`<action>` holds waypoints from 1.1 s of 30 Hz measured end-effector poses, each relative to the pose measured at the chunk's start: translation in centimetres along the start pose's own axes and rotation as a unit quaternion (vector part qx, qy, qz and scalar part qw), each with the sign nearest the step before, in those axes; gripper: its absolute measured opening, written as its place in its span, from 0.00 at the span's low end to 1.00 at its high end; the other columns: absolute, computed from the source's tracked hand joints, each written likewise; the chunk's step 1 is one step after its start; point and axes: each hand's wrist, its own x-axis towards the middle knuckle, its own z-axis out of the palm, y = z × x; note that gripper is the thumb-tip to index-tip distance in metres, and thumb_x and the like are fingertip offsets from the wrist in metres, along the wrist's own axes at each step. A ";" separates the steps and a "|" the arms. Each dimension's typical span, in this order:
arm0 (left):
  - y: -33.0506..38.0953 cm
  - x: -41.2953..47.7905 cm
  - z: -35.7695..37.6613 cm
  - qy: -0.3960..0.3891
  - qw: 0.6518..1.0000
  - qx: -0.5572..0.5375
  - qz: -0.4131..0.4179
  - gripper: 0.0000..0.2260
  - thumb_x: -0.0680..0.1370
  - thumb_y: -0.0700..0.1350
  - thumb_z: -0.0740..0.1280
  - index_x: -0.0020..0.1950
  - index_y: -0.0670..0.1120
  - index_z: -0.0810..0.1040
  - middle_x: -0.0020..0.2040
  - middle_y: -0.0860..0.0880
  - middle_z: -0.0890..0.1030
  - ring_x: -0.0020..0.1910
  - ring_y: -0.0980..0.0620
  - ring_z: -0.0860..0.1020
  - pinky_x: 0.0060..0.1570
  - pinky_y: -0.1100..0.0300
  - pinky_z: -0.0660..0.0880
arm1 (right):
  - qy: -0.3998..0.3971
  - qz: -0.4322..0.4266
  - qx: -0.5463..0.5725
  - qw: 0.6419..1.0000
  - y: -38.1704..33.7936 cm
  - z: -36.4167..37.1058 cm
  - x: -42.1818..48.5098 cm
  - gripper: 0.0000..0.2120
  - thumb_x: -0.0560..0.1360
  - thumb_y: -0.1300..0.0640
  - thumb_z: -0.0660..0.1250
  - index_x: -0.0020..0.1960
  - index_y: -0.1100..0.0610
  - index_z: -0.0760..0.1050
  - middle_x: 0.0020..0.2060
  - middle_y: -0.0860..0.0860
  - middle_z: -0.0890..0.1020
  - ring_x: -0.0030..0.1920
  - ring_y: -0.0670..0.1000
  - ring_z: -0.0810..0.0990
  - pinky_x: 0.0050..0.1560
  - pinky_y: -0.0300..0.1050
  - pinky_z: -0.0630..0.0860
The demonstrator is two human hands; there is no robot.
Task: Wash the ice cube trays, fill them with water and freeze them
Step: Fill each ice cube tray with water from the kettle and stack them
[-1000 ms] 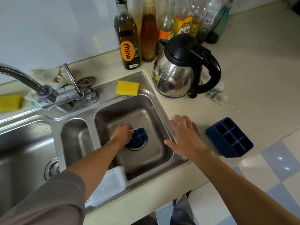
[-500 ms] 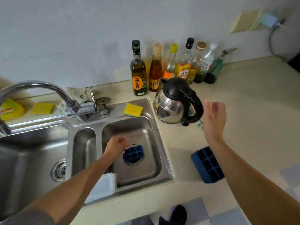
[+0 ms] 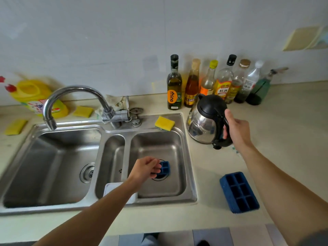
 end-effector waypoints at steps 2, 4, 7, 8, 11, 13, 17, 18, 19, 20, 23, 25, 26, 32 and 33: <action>-0.1 -0.4 -0.2 -0.005 1.000 -0.007 -0.004 0.08 0.83 0.40 0.63 0.50 0.41 0.82 0.43 0.44 0.86 0.40 0.50 0.83 0.42 0.55 0.80 | 0.027 0.014 0.015 0.999 0.1 0.9 -1.3 0.33 0.74 0.27 0.63 0.28 0.56 0.74 0.22 0.52 0.76 0.23 0.50 0.75 0.31 0.39 0.75; -0.1 -0.6 -0.5 -0.017 1.000 -0.010 -0.009 0.08 0.83 0.40 0.63 0.51 0.40 0.82 0.42 0.45 0.86 0.40 0.50 0.83 0.42 0.55 0.80 | 0.057 0.038 0.035 0.997 0.1 2.1 -2.9 0.31 0.74 0.30 0.65 0.29 0.56 0.74 0.22 0.51 0.76 0.22 0.50 0.74 0.31 0.43 0.75; -0.2 -0.6 -1.0 -0.036 0.999 -0.019 -0.018 0.09 0.84 0.39 0.63 0.50 0.40 0.82 0.42 0.44 0.86 0.39 0.49 0.83 0.40 0.57 0.79 | 0.094 0.069 0.074 0.990 0.2 3.5 -5.5 0.28 0.75 0.33 0.67 0.30 0.56 0.75 0.23 0.51 0.76 0.22 0.50 0.73 0.28 0.43 0.74; -0.1 -0.4 -1.2 -0.044 0.999 -0.021 -0.019 0.09 0.84 0.39 0.63 0.50 0.39 0.82 0.42 0.44 0.85 0.40 0.49 0.83 0.39 0.58 0.79 | 0.102 0.072 0.081 0.989 0.3 3.8 -6.4 0.27 0.75 0.34 0.68 0.31 0.56 0.75 0.23 0.50 0.76 0.22 0.49 0.73 0.27 0.41 0.73; -0.1 -0.1 -1.4 -0.064 0.998 -0.017 -0.019 0.09 0.83 0.39 0.63 0.51 0.37 0.81 0.44 0.41 0.84 0.41 0.48 0.82 0.36 0.60 0.78 | 0.112 0.061 0.083 0.988 0.3 4.7 -9.5 0.26 0.77 0.38 0.68 0.32 0.58 0.75 0.23 0.52 0.76 0.22 0.49 0.72 0.25 0.39 0.73; -0.2 0.1 -1.5 -0.081 0.996 -0.011 -0.020 0.09 0.83 0.39 0.63 0.52 0.37 0.81 0.44 0.41 0.84 0.40 0.49 0.82 0.35 0.62 0.79 | 0.118 0.057 0.085 0.988 0.3 5.1 -11.7 0.25 0.78 0.40 0.69 0.33 0.59 0.74 0.24 0.53 0.75 0.22 0.50 0.72 0.24 0.40 0.72; -0.2 0.2 -1.0 -0.102 0.994 -0.022 -0.025 0.08 0.84 0.39 0.62 0.51 0.39 0.79 0.45 0.42 0.82 0.38 0.52 0.80 0.37 0.62 0.78 | 0.107 0.068 0.075 0.989 0.4 5.7 -15.9 0.26 0.77 0.40 0.69 0.30 0.58 0.74 0.22 0.53 0.74 0.21 0.49 0.71 0.24 0.37 0.72; -0.3 -0.1 -0.9 -0.101 0.994 -0.026 -0.025 0.08 0.84 0.39 0.62 0.51 0.40 0.79 0.45 0.43 0.82 0.38 0.52 0.79 0.38 0.61 0.77 | 0.103 0.068 0.065 0.990 0.5 5.7 -16.9 0.27 0.77 0.38 0.68 0.29 0.57 0.74 0.22 0.53 0.74 0.21 0.49 0.71 0.25 0.37 0.72; -0.5 -0.3 -0.8 -0.099 0.994 -0.028 -0.021 0.08 0.84 0.40 0.62 0.50 0.41 0.79 0.45 0.43 0.81 0.39 0.52 0.79 0.41 0.60 0.77 | 0.099 0.068 0.057 0.991 0.5 5.6 -17.9 0.28 0.75 0.36 0.68 0.28 0.56 0.73 0.22 0.54 0.74 0.21 0.50 0.71 0.25 0.37 0.72; -0.7 -0.6 -0.7 -0.097 0.995 -0.031 -0.012 0.07 0.84 0.40 0.62 0.51 0.42 0.79 0.46 0.43 0.80 0.40 0.51 0.79 0.44 0.58 0.77 | 0.095 0.068 0.052 0.992 0.5 5.4 -18.9 0.28 0.74 0.34 0.68 0.26 0.55 0.73 0.21 0.55 0.74 0.22 0.51 0.71 0.25 0.37 0.72; -1.6 -1.8 -0.6 -0.095 0.994 -0.055 0.016 0.07 0.84 0.41 0.61 0.52 0.43 0.79 0.47 0.42 0.78 0.48 0.48 0.77 0.49 0.56 0.77 | 0.080 0.068 0.046 0.993 0.4 4.6 -21.2 0.29 0.71 0.32 0.67 0.24 0.54 0.73 0.21 0.56 0.74 0.22 0.53 0.72 0.27 0.38 0.73; -2.5 -2.9 -0.5 -0.086 0.993 -0.081 0.010 0.08 0.85 0.43 0.61 0.52 0.45 0.80 0.51 0.44 0.81 0.51 0.49 0.78 0.52 0.57 0.77 | 0.061 0.076 0.045 0.994 0.2 4.1 -22.7 0.28 0.70 0.31 0.67 0.23 0.52 0.74 0.20 0.55 0.73 0.22 0.52 0.72 0.27 0.38 0.73; -3.0 -3.4 -0.4 -0.080 0.993 -0.090 0.002 0.09 0.85 0.45 0.60 0.56 0.47 0.80 0.54 0.46 0.83 0.54 0.49 0.80 0.56 0.55 0.77 | 0.048 0.077 0.048 0.995 0.0 3.8 -23.4 0.28 0.70 0.31 0.68 0.23 0.52 0.73 0.20 0.54 0.73 0.22 0.52 0.71 0.27 0.38 0.73; -5.3 -6.6 -0.3 -0.090 0.989 -0.115 -0.009 0.14 0.86 0.52 0.57 0.59 0.55 0.82 0.56 0.47 0.85 0.60 0.46 0.81 0.60 0.46 0.78 | -0.006 0.045 0.011 0.999 -0.7 3.1 -25.9 0.27 0.76 0.39 0.70 0.24 0.53 0.74 0.20 0.53 0.74 0.21 0.51 0.72 0.25 0.38 0.72; -5.5 -7.1 -0.4 -0.099 0.988 -0.117 -0.005 0.14 0.86 0.52 0.57 0.56 0.56 0.83 0.55 0.47 0.85 0.60 0.46 0.81 0.61 0.45 0.78 | -0.009 0.042 0.003 0.999 -0.9 3.0 -26.1 0.27 0.77 0.40 0.70 0.24 0.53 0.74 0.20 0.54 0.74 0.21 0.51 0.72 0.25 0.38 0.72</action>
